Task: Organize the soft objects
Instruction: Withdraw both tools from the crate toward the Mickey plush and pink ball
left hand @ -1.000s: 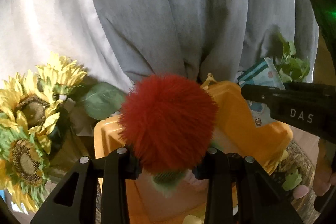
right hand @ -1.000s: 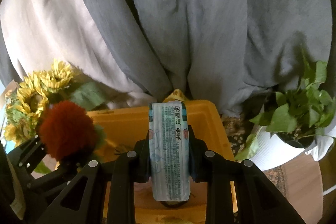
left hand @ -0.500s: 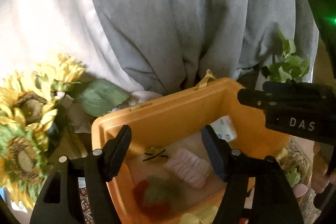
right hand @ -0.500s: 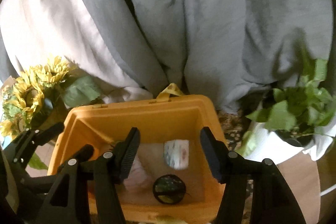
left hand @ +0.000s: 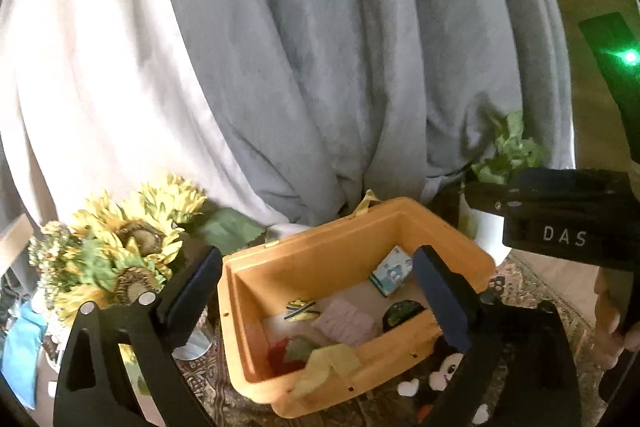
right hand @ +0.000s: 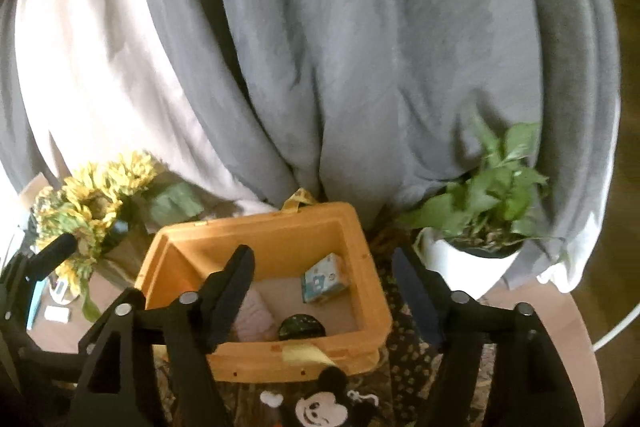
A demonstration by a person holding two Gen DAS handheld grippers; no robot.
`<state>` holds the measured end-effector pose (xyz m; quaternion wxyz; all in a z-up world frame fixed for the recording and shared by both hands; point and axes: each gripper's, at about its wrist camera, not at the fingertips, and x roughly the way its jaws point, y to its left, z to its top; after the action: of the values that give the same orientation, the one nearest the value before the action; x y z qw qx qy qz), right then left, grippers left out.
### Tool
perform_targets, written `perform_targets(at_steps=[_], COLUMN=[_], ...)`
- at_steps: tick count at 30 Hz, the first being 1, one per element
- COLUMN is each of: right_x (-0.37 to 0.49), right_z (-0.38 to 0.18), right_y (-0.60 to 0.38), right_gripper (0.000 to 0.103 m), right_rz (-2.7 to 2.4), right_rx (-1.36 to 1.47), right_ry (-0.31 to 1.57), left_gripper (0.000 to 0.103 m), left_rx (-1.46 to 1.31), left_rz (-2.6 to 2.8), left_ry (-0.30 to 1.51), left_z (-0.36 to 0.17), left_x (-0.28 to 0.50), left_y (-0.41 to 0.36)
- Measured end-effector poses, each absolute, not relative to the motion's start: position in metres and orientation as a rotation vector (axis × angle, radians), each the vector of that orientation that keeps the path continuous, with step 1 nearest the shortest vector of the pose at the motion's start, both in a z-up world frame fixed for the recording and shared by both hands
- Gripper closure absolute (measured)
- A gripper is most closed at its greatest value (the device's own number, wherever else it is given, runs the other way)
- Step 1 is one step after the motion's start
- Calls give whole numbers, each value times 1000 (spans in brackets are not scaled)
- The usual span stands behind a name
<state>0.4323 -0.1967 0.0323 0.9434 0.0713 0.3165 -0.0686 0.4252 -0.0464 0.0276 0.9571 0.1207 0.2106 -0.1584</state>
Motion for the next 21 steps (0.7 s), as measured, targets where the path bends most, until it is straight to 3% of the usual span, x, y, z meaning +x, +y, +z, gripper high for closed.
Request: perform_targets(at_steps=[11, 21], right_x=[361, 311], right_z=[51, 35], right_y=[-212, -225], right_gripper=[28, 27], right_rz=[-208, -292], right_rx=[171, 228], right_ry=[563, 555], left_gripper=[3, 3], left_rx=[252, 255], left_rz=[-369, -408], left_ry=[397, 416], left_z=[36, 15], left_x=[370, 330], left_y=[-64, -75])
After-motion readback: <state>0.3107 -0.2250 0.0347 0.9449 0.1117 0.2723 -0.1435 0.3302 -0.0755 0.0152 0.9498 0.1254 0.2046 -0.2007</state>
